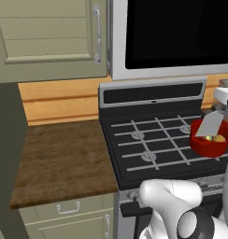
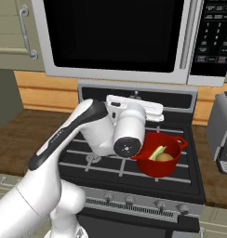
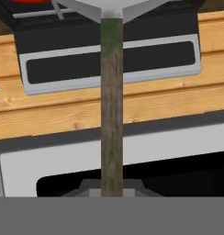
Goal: Put the corn and potato in the pot. Retrieve the spatula and lightly stir the vegetables in the pot.
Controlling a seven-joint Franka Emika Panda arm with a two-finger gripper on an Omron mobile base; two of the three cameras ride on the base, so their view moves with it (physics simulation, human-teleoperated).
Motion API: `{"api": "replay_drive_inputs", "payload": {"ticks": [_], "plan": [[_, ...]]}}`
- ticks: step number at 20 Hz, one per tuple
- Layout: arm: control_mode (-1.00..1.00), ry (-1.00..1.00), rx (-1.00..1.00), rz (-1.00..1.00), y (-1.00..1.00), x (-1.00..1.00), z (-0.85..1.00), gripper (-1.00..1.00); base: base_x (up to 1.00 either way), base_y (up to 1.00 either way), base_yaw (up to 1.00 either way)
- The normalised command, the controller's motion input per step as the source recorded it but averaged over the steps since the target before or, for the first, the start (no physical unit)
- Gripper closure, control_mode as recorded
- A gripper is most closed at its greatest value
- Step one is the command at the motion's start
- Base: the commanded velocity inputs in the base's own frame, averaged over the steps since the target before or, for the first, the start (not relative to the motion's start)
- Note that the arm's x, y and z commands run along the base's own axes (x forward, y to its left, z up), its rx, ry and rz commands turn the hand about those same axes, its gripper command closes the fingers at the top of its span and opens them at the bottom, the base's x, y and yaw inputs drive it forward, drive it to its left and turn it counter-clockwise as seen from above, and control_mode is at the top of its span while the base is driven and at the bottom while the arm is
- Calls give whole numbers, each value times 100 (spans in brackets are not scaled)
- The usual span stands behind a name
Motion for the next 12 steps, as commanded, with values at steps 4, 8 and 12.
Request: {"api": "replay_drive_inputs", "payload": {"ticks": [4, 8, 12], "plan": [[-100, 12, 0, -17, -68, 24, -20, 100, 0, 0, 0], [-100, 9, 0, -13, -62, 42, -7, 100, 0, 0, 0], [-100, 4, -3, -5, -23, 53, -33, 100, 0, 0, 0]]}}
